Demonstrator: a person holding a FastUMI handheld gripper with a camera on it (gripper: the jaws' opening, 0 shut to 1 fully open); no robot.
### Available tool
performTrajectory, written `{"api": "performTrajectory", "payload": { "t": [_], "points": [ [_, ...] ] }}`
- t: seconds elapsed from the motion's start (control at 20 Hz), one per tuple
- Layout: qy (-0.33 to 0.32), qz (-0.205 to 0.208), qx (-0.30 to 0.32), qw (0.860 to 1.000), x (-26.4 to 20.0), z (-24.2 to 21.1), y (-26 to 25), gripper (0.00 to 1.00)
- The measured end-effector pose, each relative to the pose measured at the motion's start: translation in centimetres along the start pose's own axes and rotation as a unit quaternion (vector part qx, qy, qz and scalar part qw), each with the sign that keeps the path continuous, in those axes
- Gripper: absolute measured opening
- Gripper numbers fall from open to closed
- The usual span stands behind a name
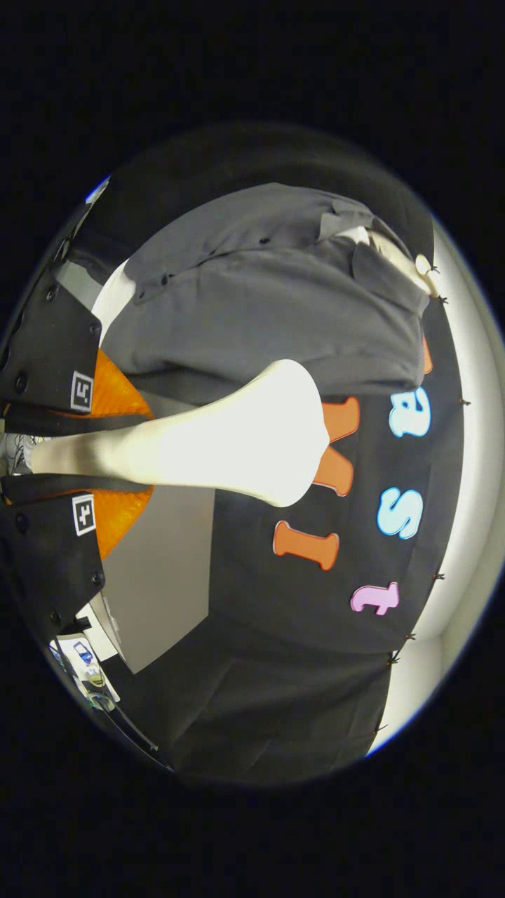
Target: Iron the clothes twice with a garment steamer, once on the left side and once on the right side.
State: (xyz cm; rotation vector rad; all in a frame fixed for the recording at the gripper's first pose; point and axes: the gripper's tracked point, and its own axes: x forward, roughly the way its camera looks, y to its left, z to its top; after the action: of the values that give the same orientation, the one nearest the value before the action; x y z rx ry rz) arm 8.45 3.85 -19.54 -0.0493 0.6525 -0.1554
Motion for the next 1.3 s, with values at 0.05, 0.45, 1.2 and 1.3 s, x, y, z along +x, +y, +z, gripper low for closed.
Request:
{"api": "performTrajectory", "payload": {
  "t": [0.05,0.45,1.2,1.3],
  "points": [
    [-0.014,0.007,-0.001,1.000,-0.8,0.9,2.0,0.29],
    [-0.074,0.020,0.024,0.997,-2.6,6.8,14.4,0.29],
    [-0.027,-0.044,0.030,0.998,3.7,4.3,17.4,0.29],
    [-0.022,-0.040,0.027,0.999,4.4,3.8,17.8,0.29]
  ]
}}
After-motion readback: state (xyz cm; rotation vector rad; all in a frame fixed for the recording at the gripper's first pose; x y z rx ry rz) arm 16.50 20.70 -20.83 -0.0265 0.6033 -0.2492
